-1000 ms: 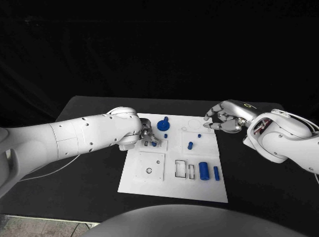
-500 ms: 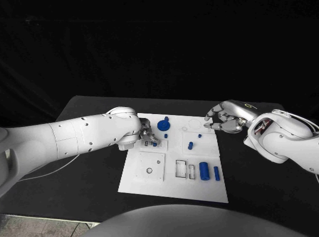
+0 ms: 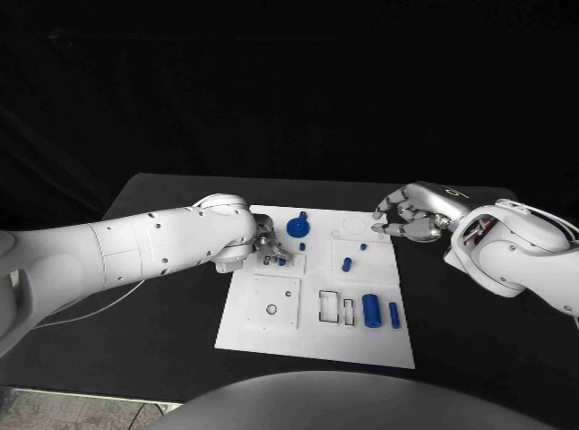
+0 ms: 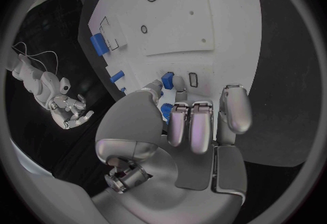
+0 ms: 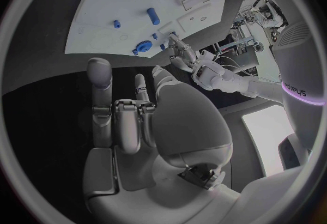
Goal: Assemble the parts on the task board
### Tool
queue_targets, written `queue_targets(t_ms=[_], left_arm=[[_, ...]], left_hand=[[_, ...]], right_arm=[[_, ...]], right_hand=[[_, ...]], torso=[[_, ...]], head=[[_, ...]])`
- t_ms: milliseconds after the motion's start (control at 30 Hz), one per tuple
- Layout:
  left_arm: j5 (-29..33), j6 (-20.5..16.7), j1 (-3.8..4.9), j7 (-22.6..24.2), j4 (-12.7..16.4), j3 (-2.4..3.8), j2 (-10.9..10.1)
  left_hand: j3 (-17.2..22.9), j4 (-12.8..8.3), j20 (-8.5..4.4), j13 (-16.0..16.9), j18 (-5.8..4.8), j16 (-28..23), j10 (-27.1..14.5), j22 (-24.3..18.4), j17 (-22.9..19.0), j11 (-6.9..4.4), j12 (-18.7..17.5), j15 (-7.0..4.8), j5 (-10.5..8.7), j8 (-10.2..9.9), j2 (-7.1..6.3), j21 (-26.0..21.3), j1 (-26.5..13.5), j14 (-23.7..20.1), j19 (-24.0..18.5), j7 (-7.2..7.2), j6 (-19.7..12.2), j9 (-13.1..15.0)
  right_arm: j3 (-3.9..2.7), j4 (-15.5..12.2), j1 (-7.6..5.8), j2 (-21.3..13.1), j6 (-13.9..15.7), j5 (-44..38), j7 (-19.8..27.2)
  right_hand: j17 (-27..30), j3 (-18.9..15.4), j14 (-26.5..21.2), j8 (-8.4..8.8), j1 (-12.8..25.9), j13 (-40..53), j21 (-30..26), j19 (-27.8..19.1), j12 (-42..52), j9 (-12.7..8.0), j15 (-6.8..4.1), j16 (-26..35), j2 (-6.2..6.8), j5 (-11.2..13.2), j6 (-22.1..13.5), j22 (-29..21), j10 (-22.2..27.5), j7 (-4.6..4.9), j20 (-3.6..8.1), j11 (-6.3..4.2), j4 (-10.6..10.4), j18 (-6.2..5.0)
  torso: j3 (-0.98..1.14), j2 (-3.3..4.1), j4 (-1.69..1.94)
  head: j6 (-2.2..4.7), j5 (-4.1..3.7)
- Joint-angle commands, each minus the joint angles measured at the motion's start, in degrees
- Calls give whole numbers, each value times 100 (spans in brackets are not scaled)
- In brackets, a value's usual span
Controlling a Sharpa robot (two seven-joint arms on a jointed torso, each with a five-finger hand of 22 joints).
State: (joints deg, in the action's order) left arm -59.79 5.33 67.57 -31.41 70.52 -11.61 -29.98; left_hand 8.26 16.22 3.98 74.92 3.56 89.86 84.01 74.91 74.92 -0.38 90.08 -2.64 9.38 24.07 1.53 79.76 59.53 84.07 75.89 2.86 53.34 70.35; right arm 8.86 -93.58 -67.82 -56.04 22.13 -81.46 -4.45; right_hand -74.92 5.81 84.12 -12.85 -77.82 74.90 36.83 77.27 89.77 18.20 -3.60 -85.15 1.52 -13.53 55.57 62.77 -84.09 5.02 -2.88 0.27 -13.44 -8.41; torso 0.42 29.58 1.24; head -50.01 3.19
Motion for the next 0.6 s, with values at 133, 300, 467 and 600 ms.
queue_targets(t_ms=[133, 300, 467, 600], left_arm=[[-53, -247, 47, 153, 206, 46, -147], [-29, -319, 289, 179, 384, 99, -303], [-22, -284, 523, 107, 419, 128, -401], [-20, -107, 630, 64, 343, 135, -440]], left_hand=[[-151, 25, -20, 1508, 23, 14, 599, 491, 1508, -14, -8, -14, -234, 58, -19, 11, -117, 593, 89, -9, 99, 75], [-309, 29, -37, 1508, 11, 14, 599, 540, 1508, -31, -8, -33, -516, 64, -36, 38, -197, 593, 150, -27, 156, 129], [-405, 19, -47, 1508, 3, 14, 599, 572, 1508, -43, -8, -43, -616, 63, -60, 56, -221, 593, 190, -38, 196, 152], [-344, -137, -67, 1508, -6, 14, 599, 609, 1508, -72, -8, -69, -475, 51, -9, 75, 105, 593, 236, -73, 225, 185]], right_arm=[[-1, 6, 3, -16, -2, -5, -15], [-1, 25, 4, -16, 6, -5, -16], [-1, 46, 9, -6, 7, -5, -14], [-1, 60, 14, -2, 11, 5, -4]], right_hand=[[-884, -8, 442, 10, -9, 1503, -19, -50, 16, 8, 31, 39, -71, -33, 37, -5, -585, 7, 5, 32, 27, -56], [-887, -9, 442, 11, -9, 1494, -23, -51, 4, 8, 32, 37, -71, -37, 39, -5, -574, 8, 4, 33, 28, -57], [-888, -9, 442, 11, -8, 1487, -21, -51, -4, 8, 32, 36, -70, -37, 40, -4, -567, 8, 4, 34, 28, -56], [-888, -9, 442, 11, -8, 1487, -21, -51, -4, 8, 32, 36, -70, -37, 40, -4, -567, 8, 4, 34, 28, -56]], torso=[[1, -8, 3], [1, -8, 2], [4, -13, 3], [3, -6, 0]], head=[[1, -8], [1, 7], [1, 18], [1, 17]])
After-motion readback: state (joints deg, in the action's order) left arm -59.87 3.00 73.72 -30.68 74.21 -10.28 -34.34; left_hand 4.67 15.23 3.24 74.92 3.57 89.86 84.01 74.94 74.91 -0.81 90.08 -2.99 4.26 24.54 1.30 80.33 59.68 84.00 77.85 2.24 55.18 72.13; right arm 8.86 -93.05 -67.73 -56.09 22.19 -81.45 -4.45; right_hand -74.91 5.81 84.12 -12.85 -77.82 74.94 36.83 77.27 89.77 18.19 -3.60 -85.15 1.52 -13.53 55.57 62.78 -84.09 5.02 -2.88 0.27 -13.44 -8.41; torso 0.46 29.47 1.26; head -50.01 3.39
